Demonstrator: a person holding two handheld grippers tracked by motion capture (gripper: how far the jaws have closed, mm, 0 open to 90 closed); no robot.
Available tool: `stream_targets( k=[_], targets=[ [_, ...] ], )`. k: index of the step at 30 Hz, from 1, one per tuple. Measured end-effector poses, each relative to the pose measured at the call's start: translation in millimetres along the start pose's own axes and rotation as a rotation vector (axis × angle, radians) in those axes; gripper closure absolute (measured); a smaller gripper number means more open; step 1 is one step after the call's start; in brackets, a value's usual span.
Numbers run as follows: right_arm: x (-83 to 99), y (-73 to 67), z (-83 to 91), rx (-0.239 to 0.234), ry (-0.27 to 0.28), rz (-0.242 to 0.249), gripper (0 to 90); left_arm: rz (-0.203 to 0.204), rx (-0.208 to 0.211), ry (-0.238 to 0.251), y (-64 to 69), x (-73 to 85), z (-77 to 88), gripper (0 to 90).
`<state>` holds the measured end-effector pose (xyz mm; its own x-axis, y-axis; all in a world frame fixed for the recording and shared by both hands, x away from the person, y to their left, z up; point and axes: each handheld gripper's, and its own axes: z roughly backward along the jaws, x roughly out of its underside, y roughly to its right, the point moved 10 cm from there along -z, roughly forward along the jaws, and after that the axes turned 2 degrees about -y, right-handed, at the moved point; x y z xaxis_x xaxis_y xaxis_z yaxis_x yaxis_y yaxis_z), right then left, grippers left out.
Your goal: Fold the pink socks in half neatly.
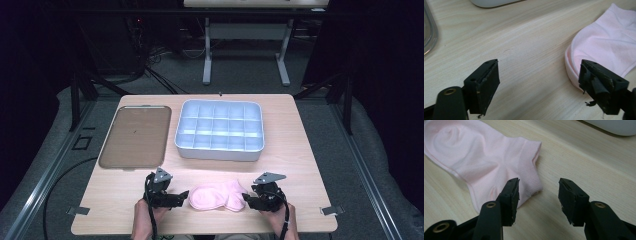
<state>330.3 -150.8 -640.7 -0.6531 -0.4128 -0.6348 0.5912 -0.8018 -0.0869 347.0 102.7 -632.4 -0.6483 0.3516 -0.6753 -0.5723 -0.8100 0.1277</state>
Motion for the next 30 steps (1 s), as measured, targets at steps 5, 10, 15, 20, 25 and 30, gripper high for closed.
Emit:
stream_targets(
  k=[5,10,15,20,25,30],
  targets=[
    [-2.9,-4.6,-1.4,0.004,-0.008,0.013,51.9,0.025,0.024,0.005,5.3,-1.6,-2.5,23.7],
    [-2.2,-8.1,-2.9,0.005,-0.014,0.017,53.0,0.031,0.057,-0.002,12.1,-0.8,-5.4,31.0],
    [0.2,-5.6,-3.6,0.01,-0.013,0.005,53.9,0.01,0.073,-0.012,19.9,0.0,-8.9,38.6],
    [2.4,-4.8,-2.9,0.013,-0.024,0.006,55.0,-0.021,0.08,-0.037,25.5,1.9,-14.3,48.4],
    [2.9,-8.3,-6.5,0.015,-0.027,0.02,55.4,-0.051,0.088,-0.062,31.6,5.6,-19.1,59.4],
    [3.0,-8.4,-7.1,0.019,-0.027,0.025,55.6,-0.066,0.097,-0.067,33.4,7.3,-19.8,67.1]
  ],
)
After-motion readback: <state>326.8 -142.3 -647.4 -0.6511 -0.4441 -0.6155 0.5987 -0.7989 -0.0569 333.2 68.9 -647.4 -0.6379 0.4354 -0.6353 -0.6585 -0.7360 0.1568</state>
